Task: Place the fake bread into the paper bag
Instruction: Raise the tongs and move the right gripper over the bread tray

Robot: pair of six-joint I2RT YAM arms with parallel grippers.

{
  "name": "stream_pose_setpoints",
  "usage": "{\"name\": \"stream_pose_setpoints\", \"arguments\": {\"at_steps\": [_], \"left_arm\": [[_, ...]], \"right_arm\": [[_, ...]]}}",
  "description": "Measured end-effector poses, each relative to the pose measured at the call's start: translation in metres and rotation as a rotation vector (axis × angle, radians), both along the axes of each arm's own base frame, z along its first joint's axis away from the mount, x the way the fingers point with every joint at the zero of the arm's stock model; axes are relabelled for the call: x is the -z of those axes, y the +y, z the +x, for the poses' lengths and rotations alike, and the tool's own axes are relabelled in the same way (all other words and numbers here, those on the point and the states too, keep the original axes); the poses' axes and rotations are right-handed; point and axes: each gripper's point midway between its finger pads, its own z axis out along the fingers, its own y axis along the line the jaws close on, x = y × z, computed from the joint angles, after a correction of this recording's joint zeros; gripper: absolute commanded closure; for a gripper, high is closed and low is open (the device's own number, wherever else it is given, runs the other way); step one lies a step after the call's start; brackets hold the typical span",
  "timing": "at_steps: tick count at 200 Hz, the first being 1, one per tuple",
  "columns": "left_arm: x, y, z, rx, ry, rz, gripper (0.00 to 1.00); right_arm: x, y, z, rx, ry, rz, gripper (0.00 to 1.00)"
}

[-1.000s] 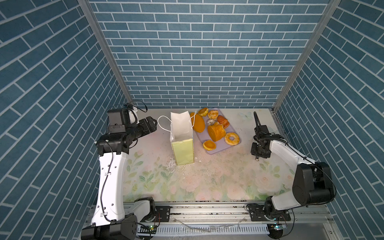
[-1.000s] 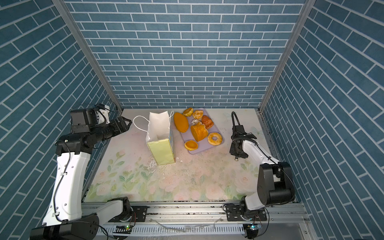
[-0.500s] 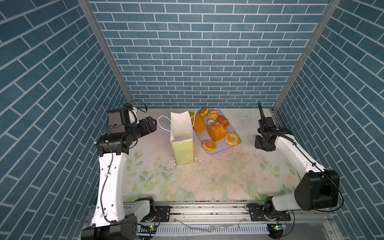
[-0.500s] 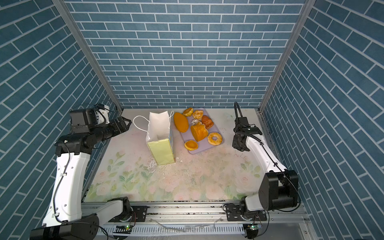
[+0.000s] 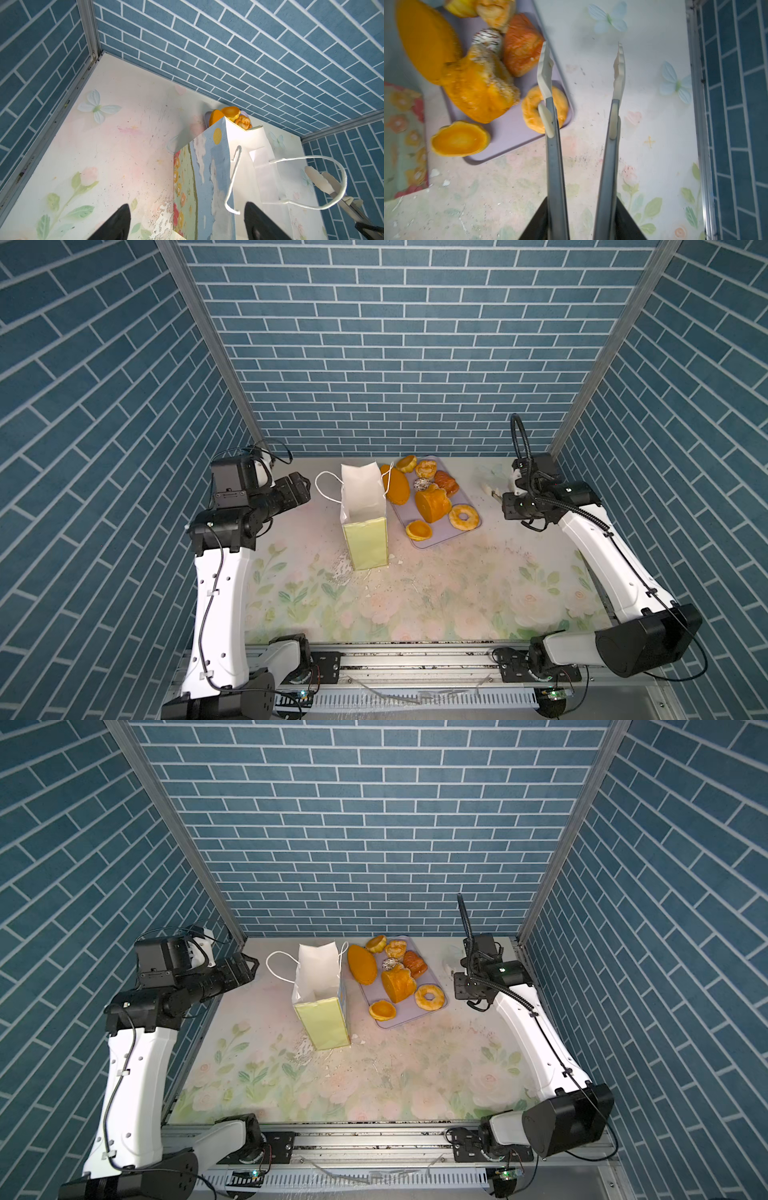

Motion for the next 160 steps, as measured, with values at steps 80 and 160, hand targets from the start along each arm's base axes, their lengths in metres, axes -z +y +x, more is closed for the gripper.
{"name": "stream_pose_setpoints", "arguments": {"at_steps": [80,160], "left_arm": [[-0.01,0.0,-0.007,-0.007,-0.028,0.021,0.13],[-0.012,-0.004,-0.008,0.005,-0.034,0.023,0.13]], "right_arm": [[0.013,0.076,0.004,-0.255,0.065,-0.016,0.5],[0.052,0.098,0.023,-0.276,0.135,-0.034,0.47]]}}
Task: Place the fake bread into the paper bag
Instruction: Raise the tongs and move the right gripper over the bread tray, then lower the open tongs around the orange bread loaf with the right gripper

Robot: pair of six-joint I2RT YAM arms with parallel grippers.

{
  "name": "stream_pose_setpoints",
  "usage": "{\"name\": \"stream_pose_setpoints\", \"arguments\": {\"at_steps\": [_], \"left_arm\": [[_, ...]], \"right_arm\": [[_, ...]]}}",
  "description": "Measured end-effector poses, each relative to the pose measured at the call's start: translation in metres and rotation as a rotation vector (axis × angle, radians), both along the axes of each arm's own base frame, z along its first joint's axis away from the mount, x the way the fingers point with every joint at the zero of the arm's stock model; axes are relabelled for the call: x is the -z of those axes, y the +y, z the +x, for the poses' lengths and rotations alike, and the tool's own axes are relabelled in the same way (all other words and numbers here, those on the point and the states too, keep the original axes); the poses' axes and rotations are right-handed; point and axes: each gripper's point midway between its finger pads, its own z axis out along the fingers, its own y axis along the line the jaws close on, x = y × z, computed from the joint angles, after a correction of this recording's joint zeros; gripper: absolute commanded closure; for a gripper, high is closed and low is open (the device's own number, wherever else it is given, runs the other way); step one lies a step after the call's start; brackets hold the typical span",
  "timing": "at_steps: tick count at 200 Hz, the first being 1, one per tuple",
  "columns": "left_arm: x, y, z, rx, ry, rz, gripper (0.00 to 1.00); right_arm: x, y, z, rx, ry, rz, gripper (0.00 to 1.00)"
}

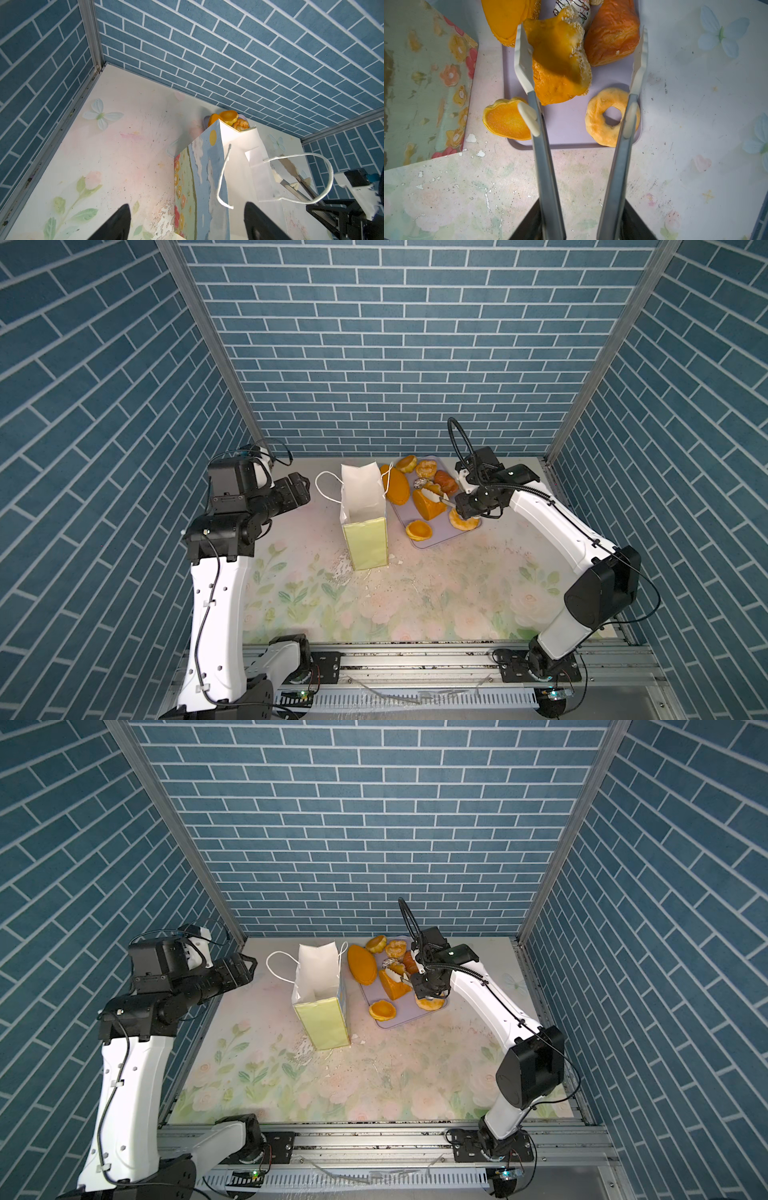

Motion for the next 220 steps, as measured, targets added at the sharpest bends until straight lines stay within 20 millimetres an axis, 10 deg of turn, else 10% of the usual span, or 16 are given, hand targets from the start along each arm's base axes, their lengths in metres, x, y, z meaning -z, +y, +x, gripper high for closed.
{"name": "stream_pose_setpoints", "arguments": {"at_steps": [220], "left_arm": [[-0.004,-0.003,-0.004,0.003,-0.012,-0.006,0.13]], "right_arm": [[-0.015,0.017,-0.006,-0.043,-0.037,0.02,0.46]]}}
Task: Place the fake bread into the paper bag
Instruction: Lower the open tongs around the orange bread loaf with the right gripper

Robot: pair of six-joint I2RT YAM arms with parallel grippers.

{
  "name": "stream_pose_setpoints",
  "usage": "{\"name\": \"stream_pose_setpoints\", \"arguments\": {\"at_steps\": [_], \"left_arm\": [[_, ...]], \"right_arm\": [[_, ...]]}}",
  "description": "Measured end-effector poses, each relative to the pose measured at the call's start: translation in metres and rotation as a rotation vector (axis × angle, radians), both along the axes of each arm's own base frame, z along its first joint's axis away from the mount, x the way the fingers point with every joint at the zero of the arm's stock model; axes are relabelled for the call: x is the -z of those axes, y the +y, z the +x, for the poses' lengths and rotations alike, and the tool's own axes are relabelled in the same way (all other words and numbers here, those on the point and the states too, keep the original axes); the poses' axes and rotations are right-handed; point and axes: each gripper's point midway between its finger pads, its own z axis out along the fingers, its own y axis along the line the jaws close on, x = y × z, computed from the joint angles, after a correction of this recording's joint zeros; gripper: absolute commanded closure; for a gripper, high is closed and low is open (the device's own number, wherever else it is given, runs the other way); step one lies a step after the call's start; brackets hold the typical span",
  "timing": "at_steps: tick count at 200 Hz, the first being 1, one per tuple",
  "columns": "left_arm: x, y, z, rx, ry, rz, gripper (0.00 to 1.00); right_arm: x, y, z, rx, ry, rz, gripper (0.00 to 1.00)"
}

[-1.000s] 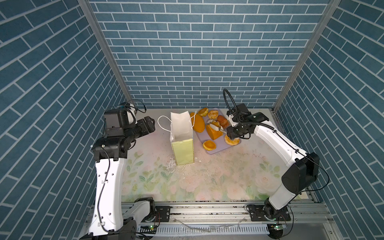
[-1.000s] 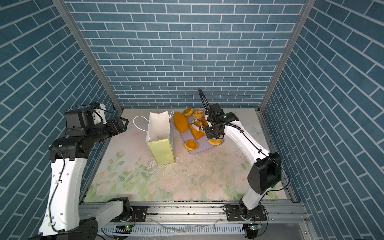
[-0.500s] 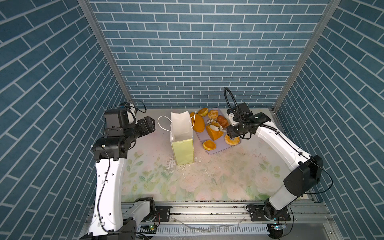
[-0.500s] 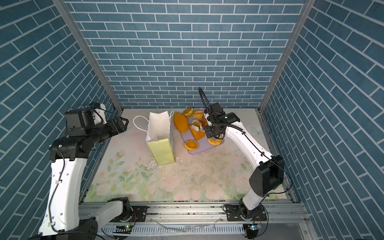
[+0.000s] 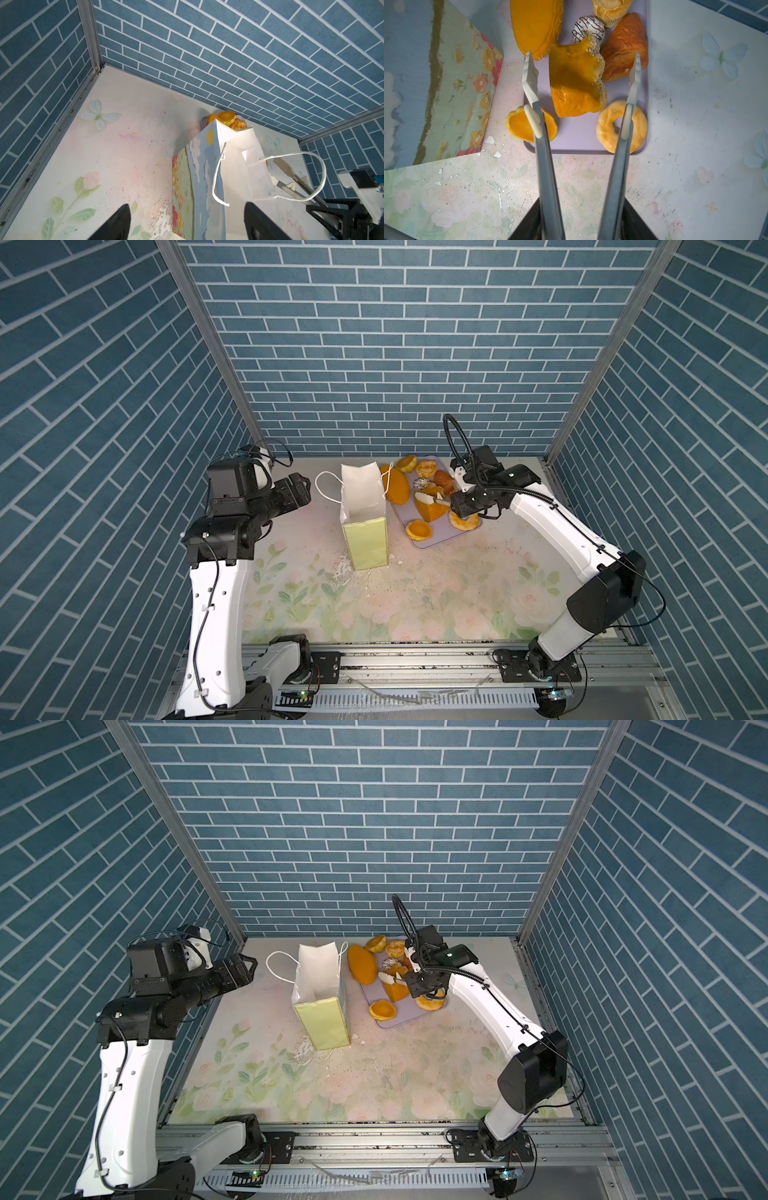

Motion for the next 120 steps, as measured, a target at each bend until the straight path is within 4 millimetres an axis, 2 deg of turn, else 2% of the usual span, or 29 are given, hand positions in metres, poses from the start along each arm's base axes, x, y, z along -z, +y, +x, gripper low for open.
{"name": "stream_pose_setpoints", "arguments": {"at_steps": [37,68,120], "left_arm": [[0.0,-0.001,0.0,0.003,0.001,-0.001,0.13],[0.001,-0.003,0.0,0.01,0.005,-0.001,0.13],[-0.004,-0.013,-0.001,0.052,0.009,0.018,0.13]], "right_arm": [[0.022,0.011,0.003,-0.018,0.043,-0.024,0.48],[0.04,0.016,0.005,-0.024,0.072,-0.052,0.53],[0.045,0.012,0.009,-0.006,0.075,-0.079,0.63]]}}
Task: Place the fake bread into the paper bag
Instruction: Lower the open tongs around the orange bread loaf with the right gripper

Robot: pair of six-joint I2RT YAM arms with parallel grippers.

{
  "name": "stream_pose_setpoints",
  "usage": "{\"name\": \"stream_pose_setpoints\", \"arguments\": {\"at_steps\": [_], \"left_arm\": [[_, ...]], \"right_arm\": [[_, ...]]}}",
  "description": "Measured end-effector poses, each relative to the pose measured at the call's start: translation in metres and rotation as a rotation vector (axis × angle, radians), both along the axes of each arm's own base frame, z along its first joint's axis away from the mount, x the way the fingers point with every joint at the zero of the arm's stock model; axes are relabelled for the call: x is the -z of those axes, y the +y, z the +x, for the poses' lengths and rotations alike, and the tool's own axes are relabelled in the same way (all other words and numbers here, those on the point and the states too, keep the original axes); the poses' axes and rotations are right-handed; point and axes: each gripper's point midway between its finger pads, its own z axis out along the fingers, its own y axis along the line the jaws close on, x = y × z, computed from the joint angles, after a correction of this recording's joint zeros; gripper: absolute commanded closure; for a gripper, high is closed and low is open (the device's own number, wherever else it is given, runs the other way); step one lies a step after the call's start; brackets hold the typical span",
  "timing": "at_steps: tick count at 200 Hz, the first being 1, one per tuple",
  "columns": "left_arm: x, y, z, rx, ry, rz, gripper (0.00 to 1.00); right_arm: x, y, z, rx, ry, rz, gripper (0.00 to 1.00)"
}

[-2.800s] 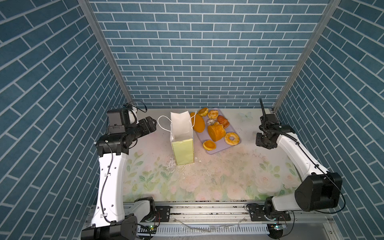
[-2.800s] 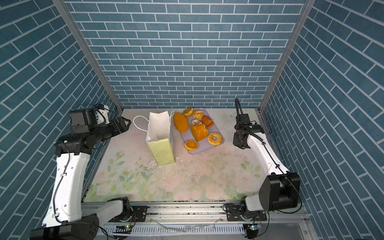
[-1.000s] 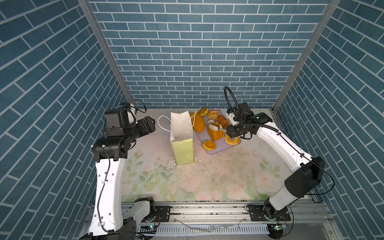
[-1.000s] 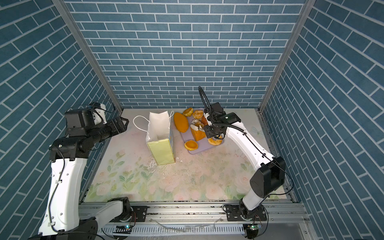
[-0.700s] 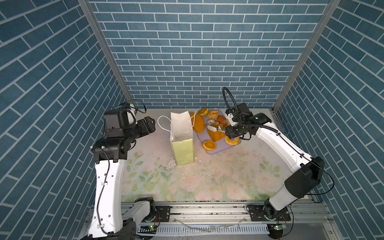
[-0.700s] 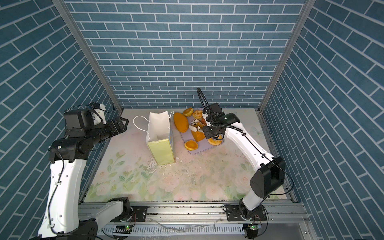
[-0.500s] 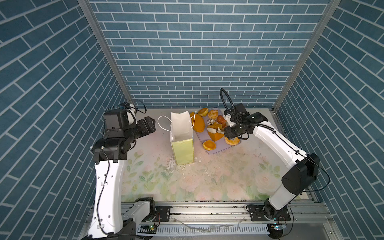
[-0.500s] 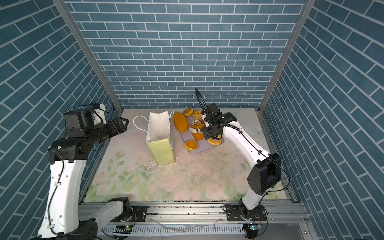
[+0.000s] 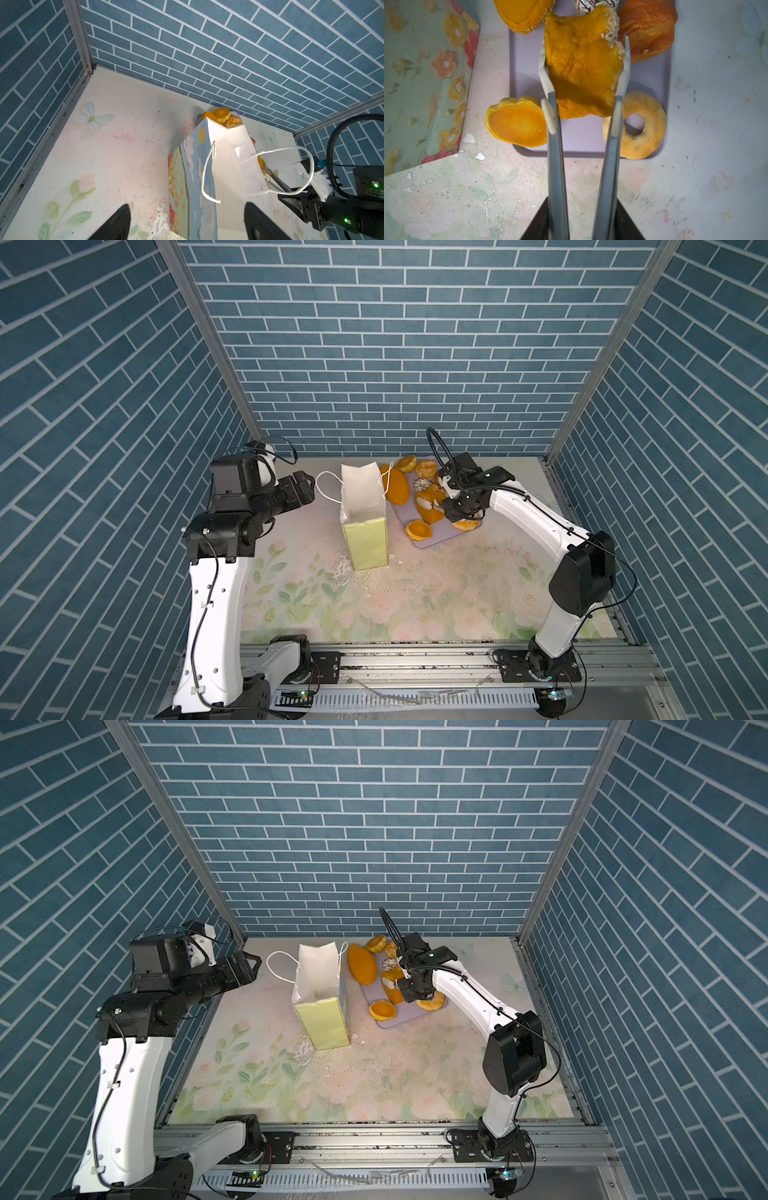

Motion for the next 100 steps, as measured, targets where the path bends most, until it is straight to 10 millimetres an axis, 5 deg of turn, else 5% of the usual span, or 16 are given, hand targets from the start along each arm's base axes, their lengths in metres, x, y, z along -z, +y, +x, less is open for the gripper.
{"name": "stream_pose_setpoints", "arguments": {"at_steps": [100], "left_arm": [[0.017,-0.013,0.006,0.078,0.058,0.055,0.14]], "right_arm": [[-0.024,-0.007,-0.003,0.034,-0.048,0.023,0.7]]}}
